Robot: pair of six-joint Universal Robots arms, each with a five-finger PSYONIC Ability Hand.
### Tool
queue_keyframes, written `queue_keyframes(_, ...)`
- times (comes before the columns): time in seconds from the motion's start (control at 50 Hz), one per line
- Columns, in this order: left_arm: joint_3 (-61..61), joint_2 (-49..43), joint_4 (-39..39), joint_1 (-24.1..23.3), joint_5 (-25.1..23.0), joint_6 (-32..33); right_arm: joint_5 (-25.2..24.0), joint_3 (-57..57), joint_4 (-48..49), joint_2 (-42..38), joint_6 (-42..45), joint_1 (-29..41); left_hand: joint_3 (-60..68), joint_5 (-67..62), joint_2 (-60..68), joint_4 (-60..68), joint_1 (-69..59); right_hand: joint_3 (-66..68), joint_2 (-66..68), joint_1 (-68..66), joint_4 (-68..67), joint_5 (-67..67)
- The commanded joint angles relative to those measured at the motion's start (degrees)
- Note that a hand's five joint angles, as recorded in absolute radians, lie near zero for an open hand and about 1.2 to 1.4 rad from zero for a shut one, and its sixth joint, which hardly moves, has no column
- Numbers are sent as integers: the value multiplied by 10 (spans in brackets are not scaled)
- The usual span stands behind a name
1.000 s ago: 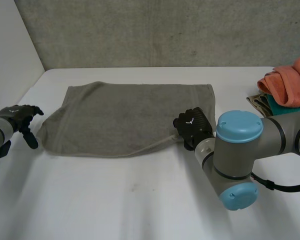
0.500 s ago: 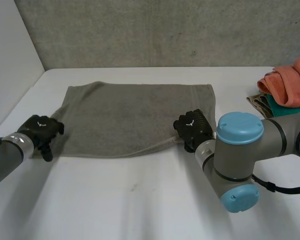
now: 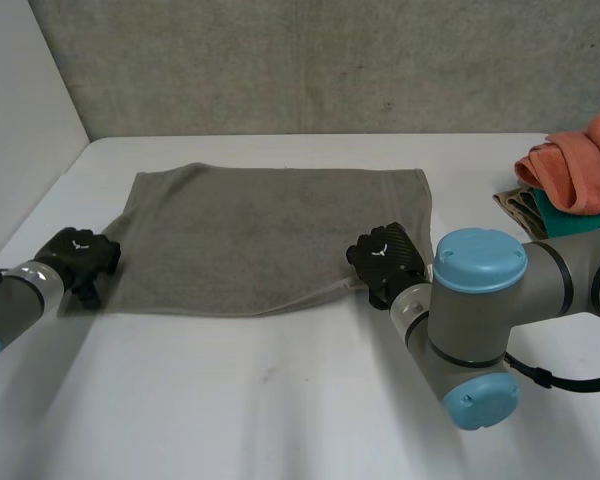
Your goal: Fold the laundry.
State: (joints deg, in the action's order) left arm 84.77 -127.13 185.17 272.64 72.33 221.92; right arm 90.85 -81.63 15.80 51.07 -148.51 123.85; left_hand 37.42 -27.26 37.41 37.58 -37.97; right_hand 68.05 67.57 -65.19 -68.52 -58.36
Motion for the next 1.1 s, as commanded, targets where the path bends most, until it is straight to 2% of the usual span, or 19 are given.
queue_keyframes(0.02,-16,-12,4,-3,0,-2,0,-2,0,0,2,1,98,-100,98,96,-92,120,124,-148,-115,-116)
queue_keyframes(0.12,-26,-19,0,-4,0,-1,0,-2,1,0,2,1,98,-100,98,96,-92,120,124,-148,-115,-116)
queue_keyframes(0.28,-2,12,-31,-5,4,-6,0,-6,2,0,5,2,-57,55,-57,-58,62,120,124,-148,-115,-116)
queue_keyframes(0.44,15,19,-38,1,0,-14,0,-7,2,-1,9,3,-70,69,-70,-72,76,120,124,-148,-115,-116)
queue_keyframes(0.8,-23,-21,-15,1,4,-4,2,-10,3,0,13,3,-10,8,-10,-11,15,120,124,-148,-115,-116)
queue_keyframes(1.1,-63,-37,4,-2,4,-7,3,-12,3,0,13,4,108,-110,108,106,-103,120,124,-148,-115,-116)
